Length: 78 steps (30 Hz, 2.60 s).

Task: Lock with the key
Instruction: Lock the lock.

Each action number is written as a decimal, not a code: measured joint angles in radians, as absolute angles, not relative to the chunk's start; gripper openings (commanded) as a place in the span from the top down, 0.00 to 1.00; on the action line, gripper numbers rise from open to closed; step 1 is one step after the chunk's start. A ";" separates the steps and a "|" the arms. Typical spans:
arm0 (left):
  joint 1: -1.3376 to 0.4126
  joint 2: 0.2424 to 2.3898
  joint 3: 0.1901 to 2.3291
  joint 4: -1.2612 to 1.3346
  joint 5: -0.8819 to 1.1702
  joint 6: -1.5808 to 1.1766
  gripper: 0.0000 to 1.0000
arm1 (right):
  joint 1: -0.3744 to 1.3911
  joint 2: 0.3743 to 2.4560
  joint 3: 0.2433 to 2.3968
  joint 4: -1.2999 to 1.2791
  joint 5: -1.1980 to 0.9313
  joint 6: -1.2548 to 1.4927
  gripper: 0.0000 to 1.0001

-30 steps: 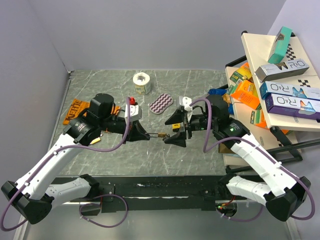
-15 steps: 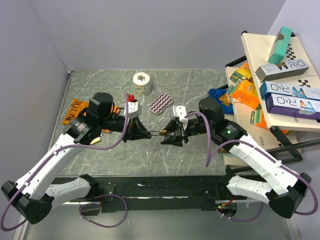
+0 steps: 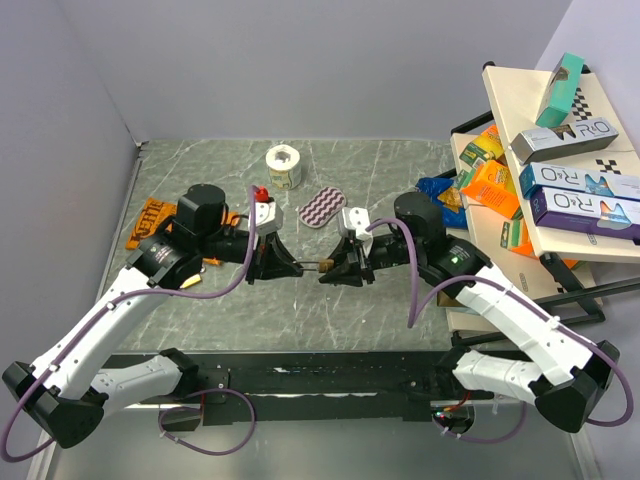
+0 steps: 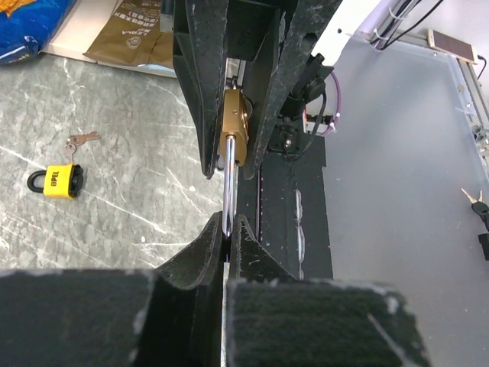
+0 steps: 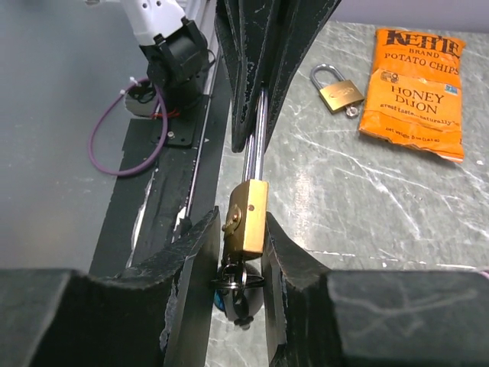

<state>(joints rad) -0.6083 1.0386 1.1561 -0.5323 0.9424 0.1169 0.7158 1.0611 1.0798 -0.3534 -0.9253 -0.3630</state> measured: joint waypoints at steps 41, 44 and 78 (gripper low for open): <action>-0.795 1.038 1.061 -0.369 0.781 -0.006 0.99 | 0.746 1.127 1.100 -0.443 -0.923 -0.316 0.28; -0.768 1.031 1.050 -0.371 0.804 0.002 0.99 | 0.743 1.126 1.102 -0.443 -0.911 -0.344 0.23; -0.619 0.979 1.013 -0.406 0.886 0.041 0.99 | 0.654 1.105 1.133 -0.505 -0.933 -0.379 0.50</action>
<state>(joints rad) -0.6186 0.9794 1.0134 -0.4061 0.8860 0.0406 0.6540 1.1053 1.1332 -0.5049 -0.9333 -0.3794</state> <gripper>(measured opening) 0.041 0.507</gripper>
